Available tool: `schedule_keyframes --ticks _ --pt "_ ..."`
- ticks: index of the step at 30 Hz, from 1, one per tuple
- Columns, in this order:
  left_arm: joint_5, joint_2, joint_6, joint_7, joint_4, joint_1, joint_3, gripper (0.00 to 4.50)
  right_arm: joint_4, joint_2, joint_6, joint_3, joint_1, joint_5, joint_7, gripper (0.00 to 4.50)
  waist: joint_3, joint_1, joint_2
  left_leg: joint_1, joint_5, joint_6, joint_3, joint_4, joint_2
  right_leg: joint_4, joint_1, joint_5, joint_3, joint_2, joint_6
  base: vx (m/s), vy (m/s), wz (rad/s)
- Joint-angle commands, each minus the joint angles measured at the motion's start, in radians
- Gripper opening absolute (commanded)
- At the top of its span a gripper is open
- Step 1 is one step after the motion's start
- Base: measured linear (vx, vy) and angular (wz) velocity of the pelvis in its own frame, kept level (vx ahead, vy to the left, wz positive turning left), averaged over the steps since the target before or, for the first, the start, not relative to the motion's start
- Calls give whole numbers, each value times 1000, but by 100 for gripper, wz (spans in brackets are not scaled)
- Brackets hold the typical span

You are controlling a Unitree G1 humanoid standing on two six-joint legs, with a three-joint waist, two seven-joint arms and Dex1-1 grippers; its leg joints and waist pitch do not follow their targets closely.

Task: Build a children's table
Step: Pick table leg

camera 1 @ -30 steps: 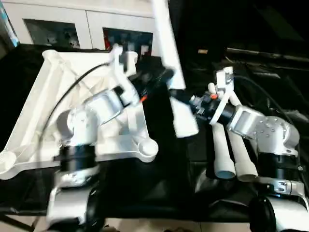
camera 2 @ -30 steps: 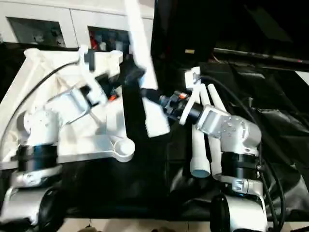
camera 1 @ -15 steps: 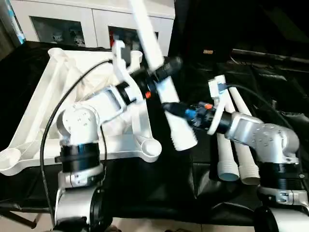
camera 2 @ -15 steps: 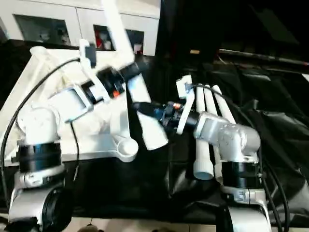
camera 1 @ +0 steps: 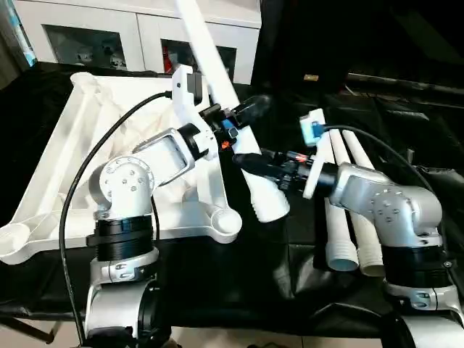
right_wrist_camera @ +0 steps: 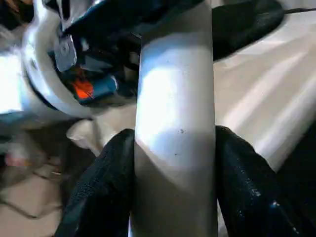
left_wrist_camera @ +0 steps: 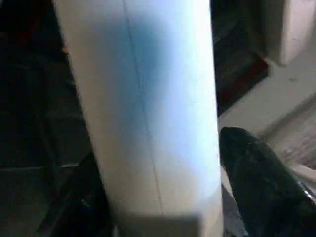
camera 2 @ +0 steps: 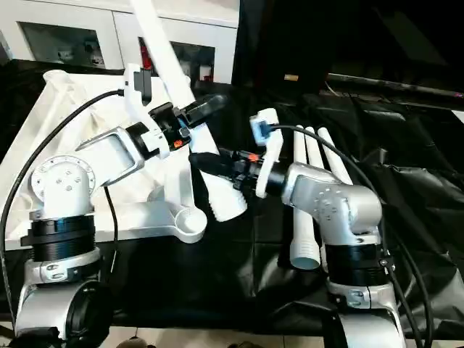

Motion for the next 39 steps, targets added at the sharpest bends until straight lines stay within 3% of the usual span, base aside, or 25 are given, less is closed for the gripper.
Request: schedule_keyframes --ticks 1,4,6,7,8,16,20,22,24,29,30,31,33,39 --pt "40 1 -23 42 3 -9 -22 289 -37 -6 -29 14 9 -29 -29 188 -72 0 4 -4 -25 13 -4 -65 25 -74 72 -158 46 -69 -134 0 0 0" --pt "48 3 -29 52 3 -8 -24 280 -60 -1 -51 39 15 -50 -47 188 -73 -2 3 -3 -21 15 -4 -65 25 -72 71 -154 45 -68 -132 0 0 0" --pt "43 3 -24 52 -5 -3 -25 248 -68 5 -57 47 20 -54 -52 188 -73 -1 4 -3 -23 15 -3 -65 26 -71 70 -145 46 -68 -139 0 0 0" --pt "40 1 -22 54 -8 -1 -23 242 -68 11 -54 47 21 -52 -56 244 -73 -2 1 -3 -20 17 -3 -65 25 -70 70 -140 46 -67 -139 0 0 0" --pt "37 3 -23 47 -12 1 -27 239 -67 14 -56 50 22 -51 -57 258 -72 -2 3 -3 -20 18 -4 -66 26 -69 70 -136 45 -68 -144 0 0 0" --pt "3 8 -2 -2 -44 17 -47 193 -74 3 -50 62 22 -30 -30 318 -71 -2 4 -2 -27 19 -3 -66 26 -69 70 -135 46 -69 -147 0 0 0" --pt "-44 44 -3 -120 -73 31 -83 186 -59 -21 -40 46 16 -15 -7 351 -72 -1 1 -1 -26 19 -2 -66 25 -70 70 -137 46 -69 -147 0 0 0" --pt "-81 63 -19 -209 -93 36 -89 184 -44 -47 22 28 12 31 34 357 -72 1 4 0 -22 21 -1 -66 25 -67 70 -136 47 -68 -150 0 0 0" --pt "-96 68 -29 -247 -102 38 -89 184 -43 -58 38 26 13 44 53 357 -71 -1 2 -1 -26 25 -1 -65 25 -67 70 -123 46 -67 -159 0 0 0" --pt "-265 100 7 -444 -165 33 -37 183 -48 -124 122 25 29 124 163 357 -71 1 0 -3 -26 30 0 -64 26 -66 73 -135 46 -69 -169 0 0 0" --pt "-279 99 18 -443 -166 31 -29 183 -51 -126 123 26 31 128 170 329 -70 1 0 -3 -32 27 0 -64 26 -67 73 -149 46 -71 -169 0 0 0" --pt "-294 103 14 -457 -168 30 -28 183 -51 -131 128 29 34 138 176 329 -70 1 0 -3 -35 25 1 -64 26 -67 72 -156 46 -71 -169 0 0 0" --pt "-312 109 3 -482 -174 31 -31 183 -53 -135 146 32 40 160 185 316 -68 2 1 -1 -51 19 0 -65 27 -75 70 -217 46 -71 -149 0 0 0" --pt "-302 126 -12 -512 -174 42 -60 182 -56 -141 159 45 44 168 182 265 -70 3 2 0 -44 6 -1 -67 27 -75 68 -223 45 -70 -132 0 0 0"
